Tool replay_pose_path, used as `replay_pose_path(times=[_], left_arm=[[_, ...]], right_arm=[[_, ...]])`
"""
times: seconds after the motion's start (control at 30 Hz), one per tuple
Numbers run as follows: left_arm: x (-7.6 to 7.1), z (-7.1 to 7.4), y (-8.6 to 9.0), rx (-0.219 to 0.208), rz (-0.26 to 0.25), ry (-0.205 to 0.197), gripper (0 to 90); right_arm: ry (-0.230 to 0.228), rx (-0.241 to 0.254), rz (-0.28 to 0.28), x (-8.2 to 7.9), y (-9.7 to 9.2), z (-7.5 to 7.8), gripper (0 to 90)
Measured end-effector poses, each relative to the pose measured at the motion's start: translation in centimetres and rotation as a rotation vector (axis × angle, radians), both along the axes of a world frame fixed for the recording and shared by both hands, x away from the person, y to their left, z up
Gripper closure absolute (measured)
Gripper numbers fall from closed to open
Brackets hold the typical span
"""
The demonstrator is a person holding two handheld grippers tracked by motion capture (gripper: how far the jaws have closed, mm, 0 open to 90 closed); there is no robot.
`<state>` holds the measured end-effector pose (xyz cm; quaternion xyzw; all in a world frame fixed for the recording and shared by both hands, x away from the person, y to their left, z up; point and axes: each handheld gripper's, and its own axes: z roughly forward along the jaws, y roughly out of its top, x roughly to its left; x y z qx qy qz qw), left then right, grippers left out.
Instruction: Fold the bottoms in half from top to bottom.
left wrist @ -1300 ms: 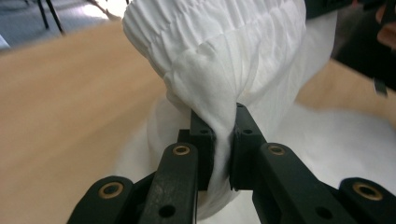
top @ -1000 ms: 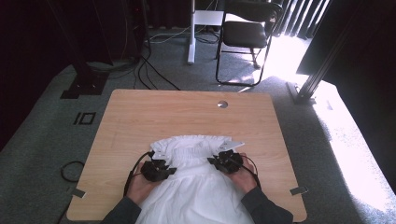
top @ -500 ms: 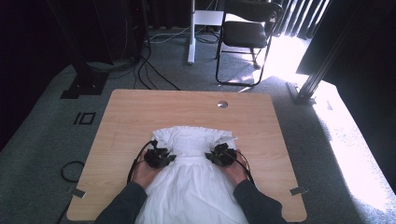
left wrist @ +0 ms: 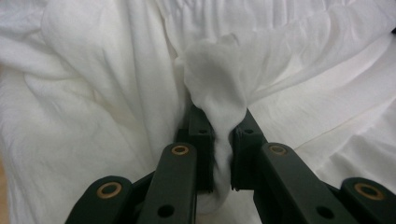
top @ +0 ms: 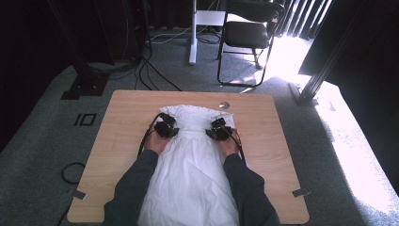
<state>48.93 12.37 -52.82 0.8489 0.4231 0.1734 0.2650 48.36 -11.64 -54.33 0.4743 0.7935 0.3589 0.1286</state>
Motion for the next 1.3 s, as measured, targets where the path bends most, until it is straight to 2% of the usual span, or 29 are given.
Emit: replay_pose_path(times=[0.03, 0.07, 0.13, 0.27, 0.3, 0.33, 0.37, 0.4, 0.43, 0.5, 0.63, 0.67, 0.73, 0.77, 0.8, 0.87, 0.9, 0.93, 1.0, 1.03, 1.07, 1.1, 1.13, 1.17, 1.2, 1.3], left_arm=[[0.4, 0.0, -0.5, 0.014, 0.024, -0.004, 83.4], [0.4, 0.0, -0.5, 0.014, 0.024, -0.004, 83.5], [0.6, 0.0, -0.5, -0.007, 0.051, 0.005, 83.6], [0.4, 0.4, -0.4, -0.015, 0.050, 0.009, 84.5], [0.3, 0.8, -0.3, -0.028, 0.046, 0.001, 85.4], [0.2, 1.1, -0.2, -0.045, 0.042, -0.005, 85.4], [0.0, 1.8, 0.0, -0.069, 0.033, -0.018, 85.6], [-0.2, 2.3, 0.1, -0.086, 0.028, -0.030, 85.6], [-0.5, 3.3, 0.4, -0.125, 0.019, -0.049, 85.6], [-1.1, 5.1, 0.7, -0.178, 0.003, -0.092, 85.7], [-3.1, 9.3, 1.4, -0.282, -0.042, -0.175, 85.7], [-3.6, 9.9, 1.4, -0.290, -0.054, -0.187, 85.7], [-5.1, 11.4, 1.5, -0.309, -0.083, -0.211, 85.7], [-6.3, 12.5, 1.7, -0.325, -0.107, -0.226, 85.7], [-7.0, 13.0, 1.9, -0.333, -0.123, -0.238, 85.7], [-9.4, 14.2, 2.3, -0.351, -0.169, -0.268, 85.6], [-10.4, 14.3, 2.4, -0.356, -0.184, -0.274, 85.4], [-11.1, 14.2, 2.5, -0.359, -0.197, -0.271, 85.4], [-12.8, 13.2, 2.5, -0.367, -0.228, -0.248, 85.2], [-13.5, 12.5, 2.5, -0.366, -0.237, -0.238, 85.1], [-14.1, 11.8, 2.5, -0.369, -0.244, -0.222, 85.1], [-15.1, 10.4, 2.5, -0.362, -0.251, -0.195, 84.9], [-15.1, 10.4, 2.5, -0.362, -0.251, -0.195, 84.8], [-15.7, 9.4, 2.6, -0.354, -0.244, -0.178, 84.8], [-16.0, 8.4, 2.6, -0.367, -0.240, -0.147, 84.8], [-16.9, 5.0, 2.3, -0.335, -0.236, -0.060, 84.7]], right_arm=[[-0.006, -0.010, -0.030, 0.7, 0.3, 0.0, 81.6], [-0.006, -0.010, -0.030, 0.7, 0.3, 0.0, 81.6], [-0.010, -0.031, -0.043, 1.2, 0.6, 0.1, 81.5], [0.006, -0.041, -0.036, 1.6, 0.6, 0.4, 81.9], [0.019, -0.008, -0.048, 1.8, 0.3, 0.7, 82.7], [0.019, -0.008, -0.048, 1.8, 0.3, 0.7, 82.7], [0.002, 0.024, -0.059, 1.8, -0.2, 1.6, 83.1], [0.002, 0.024, -0.059, 1.8, -0.2, 1.6, 83.1], [-0.011, 0.028, -0.055, 1.7, -0.3, 2.0, 83.1], [-0.056, 0.054, -0.050, 1.4, -0.8, 3.6, 83.1], [-0.177, 0.117, -0.017, 0.0, -2.2, 8.3, 83.1], [-0.209, 0.123, -0.003, -0.7, -2.5, 9.7, 83.1], [-0.263, 0.120, 0.026, -1.9, -2.8, 11.6, 83.2], [-0.316, 0.127, 0.058, -3.6, -3.2, 13.5, 83.1], [-0.316, 0.127, 0.058, -3.6, -3.2, 13.5, 83.1], [-0.350, 0.147, 0.093, -5.4, -3.8, 14.8, 83.1], [-0.373, 0.152, 0.133, -7.1, -4.2, 15.5, 83.0], [-0.373, 0.152, 0.133, -7.1, -4.2, 15.5, 83.0], [-0.378, 0.128, 0.165, -8.6, -4.5, 15.5, 83.0], [-0.363, 0.119, 0.190, -9.8, -4.7, 14.8, 82.9], [-0.363, 0.119, 0.190, -9.8, -4.7, 14.8, 82.9], [-0.336, 0.108, 0.207, -10.9, -4.8, 13.6, 82.9], [-0.336, 0.108, 0.207, -10.9, -4.8, 13.6, 82.9], [-0.322, 0.106, 0.213, -11.2, -4.8, 13.1, 82.9], [-0.296, 0.110, 0.220, -11.8, -4.8, 12.0, 82.9], [-0.242, 0.082, 0.227, -13.1, -4.5, 9.2, 83.0]])
